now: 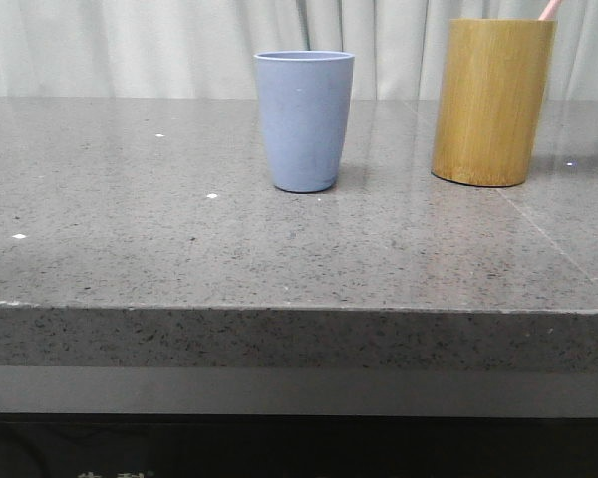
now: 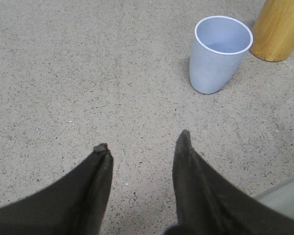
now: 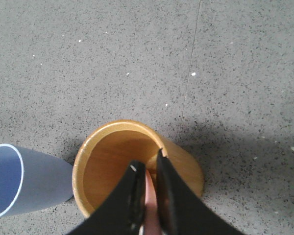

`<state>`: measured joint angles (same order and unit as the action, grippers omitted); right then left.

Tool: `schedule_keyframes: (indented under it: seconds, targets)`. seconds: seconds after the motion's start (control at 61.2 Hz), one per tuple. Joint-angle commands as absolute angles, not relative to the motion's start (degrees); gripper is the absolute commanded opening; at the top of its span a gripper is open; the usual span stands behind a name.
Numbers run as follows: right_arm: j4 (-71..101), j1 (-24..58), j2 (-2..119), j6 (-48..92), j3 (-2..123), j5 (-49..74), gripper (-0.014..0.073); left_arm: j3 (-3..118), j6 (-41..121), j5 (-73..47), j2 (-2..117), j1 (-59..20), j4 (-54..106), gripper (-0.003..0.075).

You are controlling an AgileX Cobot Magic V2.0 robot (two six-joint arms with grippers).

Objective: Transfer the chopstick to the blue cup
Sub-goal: 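Reach the right gripper into the bamboo cup and grasp the pink stick, then lift the pink stick and carry it over the blue cup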

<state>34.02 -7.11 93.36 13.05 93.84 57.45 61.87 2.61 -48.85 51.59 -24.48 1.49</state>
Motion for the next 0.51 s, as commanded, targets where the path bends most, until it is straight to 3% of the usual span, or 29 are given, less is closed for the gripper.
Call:
schedule_keyframes:
  seconds: [0.0, 0.49]
  targets:
    - [34.92, -7.35, 89.12, 14.42, 95.92, 55.09, -0.006, 63.21, 2.26, -44.75, 51.3, -24.29, 1.94, 0.0303]
    - [32.25, -6.0, 79.89, 14.42, 112.01, 60.61, -0.006, 63.21, 2.26, -44.61, 51.3, -24.29, 1.94, 0.0303]
